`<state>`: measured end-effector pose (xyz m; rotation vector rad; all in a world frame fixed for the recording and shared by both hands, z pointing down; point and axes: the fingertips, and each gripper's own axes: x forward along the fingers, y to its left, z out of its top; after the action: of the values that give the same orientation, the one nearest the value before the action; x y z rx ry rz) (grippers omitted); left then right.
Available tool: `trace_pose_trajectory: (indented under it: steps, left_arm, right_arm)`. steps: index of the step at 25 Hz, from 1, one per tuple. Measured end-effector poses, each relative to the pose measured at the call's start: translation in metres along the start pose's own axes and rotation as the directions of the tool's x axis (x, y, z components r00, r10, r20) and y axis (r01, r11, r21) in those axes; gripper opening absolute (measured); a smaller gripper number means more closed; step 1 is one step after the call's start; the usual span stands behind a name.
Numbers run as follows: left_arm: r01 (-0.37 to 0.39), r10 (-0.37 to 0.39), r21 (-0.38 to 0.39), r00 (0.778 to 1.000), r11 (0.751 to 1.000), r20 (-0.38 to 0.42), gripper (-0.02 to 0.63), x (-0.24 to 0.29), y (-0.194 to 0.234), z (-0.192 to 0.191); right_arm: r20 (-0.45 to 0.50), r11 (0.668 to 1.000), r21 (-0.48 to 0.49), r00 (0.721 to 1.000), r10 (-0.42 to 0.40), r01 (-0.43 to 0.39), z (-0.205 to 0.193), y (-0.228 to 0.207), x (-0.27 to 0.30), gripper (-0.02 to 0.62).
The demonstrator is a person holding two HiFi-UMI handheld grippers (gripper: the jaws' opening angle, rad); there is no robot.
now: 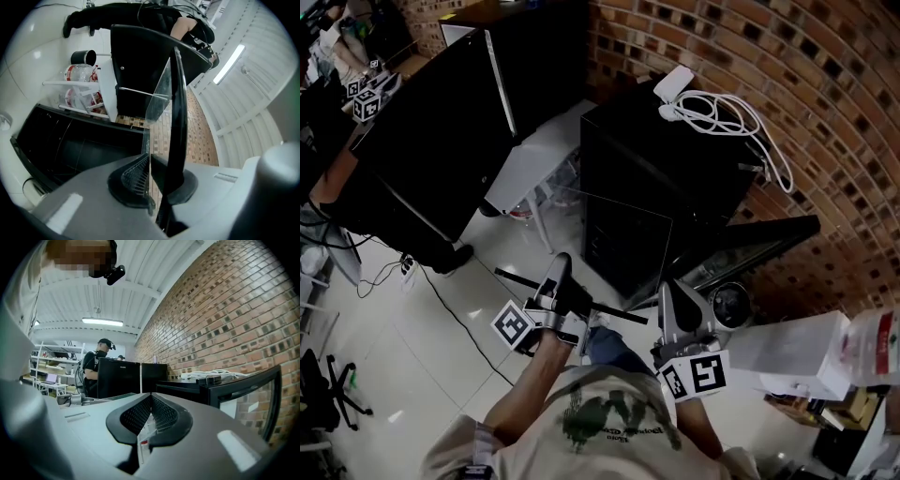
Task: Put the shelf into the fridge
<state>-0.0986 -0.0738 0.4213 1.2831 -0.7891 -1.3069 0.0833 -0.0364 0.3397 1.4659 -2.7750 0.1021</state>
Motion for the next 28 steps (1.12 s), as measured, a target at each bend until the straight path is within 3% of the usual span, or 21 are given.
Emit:
trace_pose_trajectory:
  steps: [28]
  left_arm:
    - [-0.062,0.053,-0.034,0.973,0.998,-0.227,0.021,0.076,0.086,-0.005]
  right_arm:
    - [-0.076,0.996,-0.02,0.993,-0.085,0.084,-0.025,-0.035,0.068,0.0]
